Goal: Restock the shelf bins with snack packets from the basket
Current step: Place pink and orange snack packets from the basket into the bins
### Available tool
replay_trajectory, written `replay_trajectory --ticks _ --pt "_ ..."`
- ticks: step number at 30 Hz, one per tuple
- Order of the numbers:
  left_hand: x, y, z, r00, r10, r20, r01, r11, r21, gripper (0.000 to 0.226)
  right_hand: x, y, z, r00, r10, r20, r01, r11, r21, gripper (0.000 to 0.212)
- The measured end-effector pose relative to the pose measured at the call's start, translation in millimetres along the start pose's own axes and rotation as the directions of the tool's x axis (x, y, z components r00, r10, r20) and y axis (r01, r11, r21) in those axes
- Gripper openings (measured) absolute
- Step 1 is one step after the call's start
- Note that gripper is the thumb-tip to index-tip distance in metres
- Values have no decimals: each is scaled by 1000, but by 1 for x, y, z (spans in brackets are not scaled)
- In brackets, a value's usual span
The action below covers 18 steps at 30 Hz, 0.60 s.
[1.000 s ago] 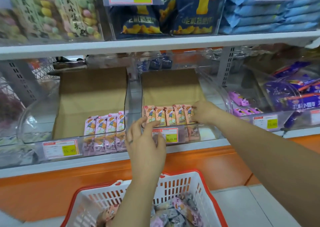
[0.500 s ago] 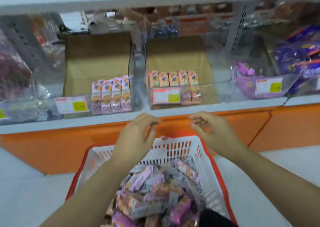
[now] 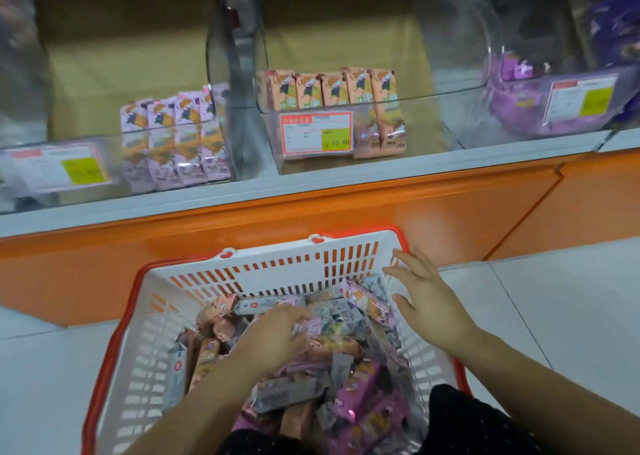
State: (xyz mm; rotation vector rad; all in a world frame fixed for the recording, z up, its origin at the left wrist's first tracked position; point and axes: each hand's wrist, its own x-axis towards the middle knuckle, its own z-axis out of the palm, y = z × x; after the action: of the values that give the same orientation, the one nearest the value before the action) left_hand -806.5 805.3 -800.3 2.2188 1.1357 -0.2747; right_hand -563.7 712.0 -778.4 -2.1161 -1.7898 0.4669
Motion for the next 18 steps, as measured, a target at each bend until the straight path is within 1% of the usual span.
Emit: replay_trajectory --ticks 3,5,7,9,10,12,13,15,18 --pt "13 1 13 1000 1 20 -2 1000 21 40 0 0 0 1000 12 -11 -12 1000 9 41" --pt "22 2 19 999 -5 32 5 1000 -1 45 0 -1 0 1000 16 -14 -16 1000 3 41" --pt "28 5 21 997 -37 68 38 999 -17 57 0 -1 0 1000 14 -17 -14 1000 -9 42" --pt "33 6 23 992 -79 95 85 995 -59 62 0 -1 0 1000 17 -14 -17 1000 -15 42" --pt "34 7 23 992 -89 95 97 991 -88 56 0 -1 0 1000 21 -11 -21 1000 -16 43" --pt "33 10 23 995 -75 68 82 992 -101 31 0 0 1 1000 24 -9 -24 999 -22 43" --pt "33 11 24 996 -72 55 77 992 -99 22 0 0 1 1000 22 -10 -22 1000 -22 43" --pt "32 14 24 996 -79 31 82 992 -98 16 1 0 1 1000 19 -11 -19 1000 -13 43" --pt "25 18 18 995 -96 -4 96 994 -46 15 0 0 1 1000 14 8 -14 999 -39 42"
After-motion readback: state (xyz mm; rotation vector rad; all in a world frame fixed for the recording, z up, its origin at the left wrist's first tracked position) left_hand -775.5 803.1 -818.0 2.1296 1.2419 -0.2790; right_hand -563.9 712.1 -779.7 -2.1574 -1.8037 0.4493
